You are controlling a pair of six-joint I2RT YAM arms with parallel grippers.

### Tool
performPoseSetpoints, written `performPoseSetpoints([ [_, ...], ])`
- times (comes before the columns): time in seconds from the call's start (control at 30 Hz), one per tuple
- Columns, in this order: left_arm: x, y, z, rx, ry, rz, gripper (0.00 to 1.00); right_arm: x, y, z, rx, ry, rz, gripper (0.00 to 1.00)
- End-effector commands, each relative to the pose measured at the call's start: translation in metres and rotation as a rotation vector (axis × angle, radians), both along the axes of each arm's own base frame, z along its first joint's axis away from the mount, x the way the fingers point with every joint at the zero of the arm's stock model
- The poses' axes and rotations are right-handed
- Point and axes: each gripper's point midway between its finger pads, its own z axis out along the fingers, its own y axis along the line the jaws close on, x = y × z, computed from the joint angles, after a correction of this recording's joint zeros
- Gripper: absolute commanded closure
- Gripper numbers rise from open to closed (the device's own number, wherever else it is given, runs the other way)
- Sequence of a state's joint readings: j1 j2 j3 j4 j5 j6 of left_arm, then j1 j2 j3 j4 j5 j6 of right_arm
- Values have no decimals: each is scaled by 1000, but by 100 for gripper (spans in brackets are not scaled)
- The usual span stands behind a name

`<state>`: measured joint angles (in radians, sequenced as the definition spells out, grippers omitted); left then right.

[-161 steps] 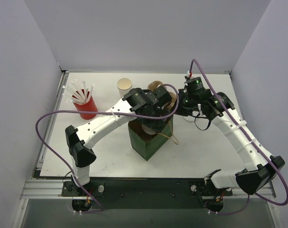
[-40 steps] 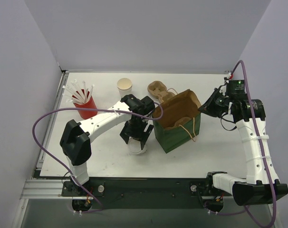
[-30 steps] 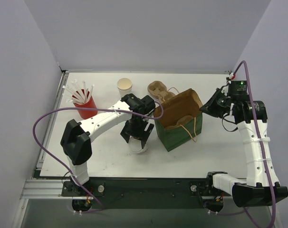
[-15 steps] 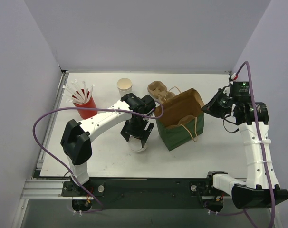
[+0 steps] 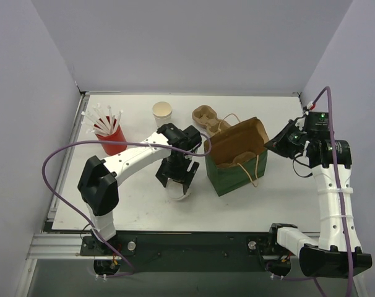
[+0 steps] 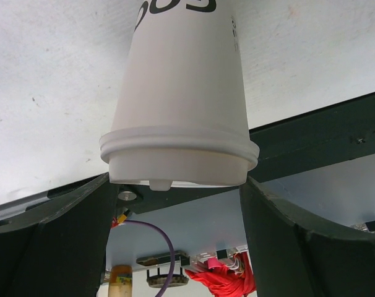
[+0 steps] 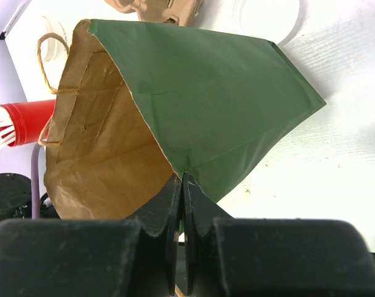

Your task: Pack the takeout coffee

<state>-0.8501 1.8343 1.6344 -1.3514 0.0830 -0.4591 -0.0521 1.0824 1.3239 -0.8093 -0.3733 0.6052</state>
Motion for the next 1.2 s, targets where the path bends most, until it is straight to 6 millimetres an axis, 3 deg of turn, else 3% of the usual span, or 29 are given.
performPoseSetpoints([
  [0.0,-48,52,24,152,123,27,43,6,10,5,57,-26,31,100],
  [0.23,-60,68,18,195,139,48,45,11,13,0,73,-18,42,100],
  [0.53,-42,45,15,170,157,20,45,11,13,-1,72,-16,47,100],
  [1.17,-16,35,24,143,75,22,15,11,12,-1,72,-15,41,100],
])
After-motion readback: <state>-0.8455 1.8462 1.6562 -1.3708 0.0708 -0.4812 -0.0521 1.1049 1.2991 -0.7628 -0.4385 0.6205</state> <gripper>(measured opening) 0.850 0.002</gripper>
